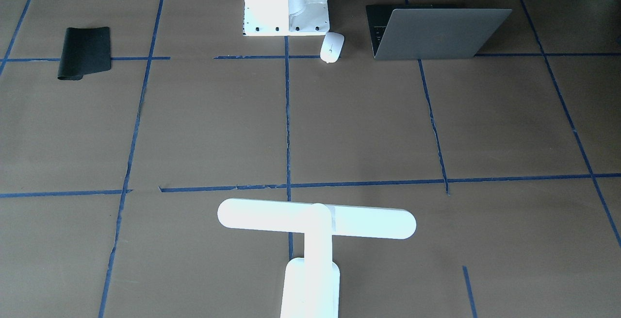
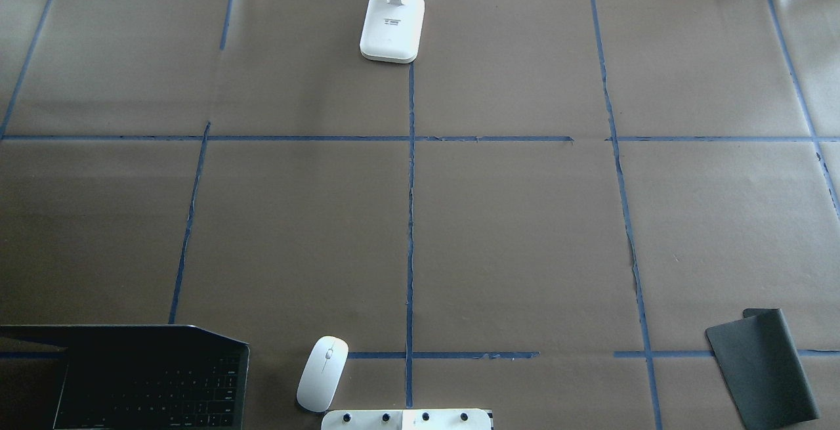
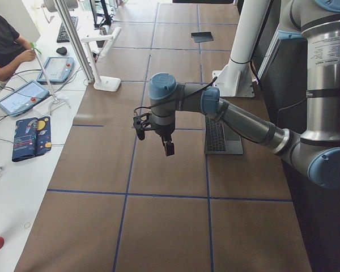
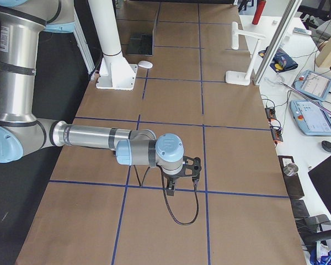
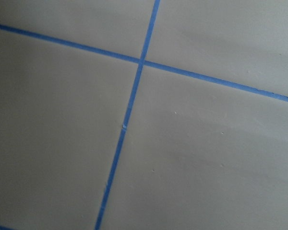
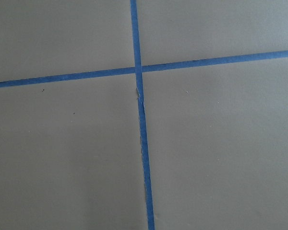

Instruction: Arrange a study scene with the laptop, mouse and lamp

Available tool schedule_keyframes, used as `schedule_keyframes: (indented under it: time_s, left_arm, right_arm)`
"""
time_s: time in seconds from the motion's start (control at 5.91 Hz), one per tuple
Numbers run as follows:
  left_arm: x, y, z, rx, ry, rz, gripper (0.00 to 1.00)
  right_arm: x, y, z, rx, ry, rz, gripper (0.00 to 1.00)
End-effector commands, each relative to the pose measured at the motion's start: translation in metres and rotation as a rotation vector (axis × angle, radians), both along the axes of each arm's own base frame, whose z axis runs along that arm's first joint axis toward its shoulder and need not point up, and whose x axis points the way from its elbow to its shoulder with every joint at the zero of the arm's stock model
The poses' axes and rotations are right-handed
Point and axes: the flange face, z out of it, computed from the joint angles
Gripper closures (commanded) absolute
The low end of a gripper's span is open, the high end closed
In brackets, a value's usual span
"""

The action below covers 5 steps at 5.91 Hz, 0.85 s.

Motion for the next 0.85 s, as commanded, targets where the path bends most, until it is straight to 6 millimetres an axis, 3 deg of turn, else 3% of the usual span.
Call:
schedule_keyframes:
  time_s: [0.0,0.17,0.51,0.68]
  left_arm:
    - [0.035,0.033,-0.046,-0.122,0.017,-0.107,0.0]
    - [0.049,0.048,-0.067,-0.179,0.027,-0.155,0.0]
    - [0.097,0.076,-0.116,-0.322,0.044,-0.233,0.0]
    - [0.111,0.079,-0.126,-0.368,0.053,-0.305,0.0]
  right_arm:
    - [0.0,0.0,0.001,-0.002,0.001,-0.001,0.0]
    - [0.0,0.001,0.001,-0.005,-0.001,0.0,0.0]
    - [-0.003,-0.004,-0.003,-0.002,-0.003,0.0,0.0]
    - [-0.004,-0.009,-0.008,0.008,-0.002,-0.003,0.0]
